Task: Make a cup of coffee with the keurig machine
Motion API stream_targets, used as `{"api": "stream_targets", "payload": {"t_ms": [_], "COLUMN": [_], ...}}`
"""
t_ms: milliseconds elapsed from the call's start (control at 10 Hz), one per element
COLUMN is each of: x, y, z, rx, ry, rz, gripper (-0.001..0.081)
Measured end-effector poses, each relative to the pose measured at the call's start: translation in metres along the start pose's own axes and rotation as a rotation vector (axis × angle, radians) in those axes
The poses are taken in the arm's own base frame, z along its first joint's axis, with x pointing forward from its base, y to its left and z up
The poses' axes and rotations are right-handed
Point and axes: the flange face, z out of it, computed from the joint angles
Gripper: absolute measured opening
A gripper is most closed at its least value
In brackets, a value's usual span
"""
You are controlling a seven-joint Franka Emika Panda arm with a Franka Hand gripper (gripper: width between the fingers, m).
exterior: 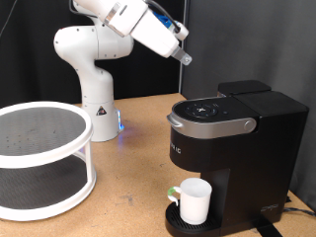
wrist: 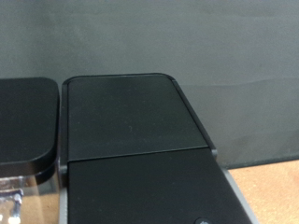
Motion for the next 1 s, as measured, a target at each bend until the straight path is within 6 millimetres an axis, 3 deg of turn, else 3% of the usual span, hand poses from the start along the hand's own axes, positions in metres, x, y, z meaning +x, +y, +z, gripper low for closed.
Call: {"api": "stream_targets", "payload": {"t_ms": [200, 600, 1000], "x": [0.011, 0.062, 0.096], "y": [-0.006, -0.019, -0.025], "z": [0.006, 0.016, 0.020], "rx": [-0.047, -0.116, -0.039], "ry": [-0.058, -0.141, -0.323], "rz": [-0.088, -0.249, -0.325], "gripper": [0.0803, 0.0803, 0.0803]}}
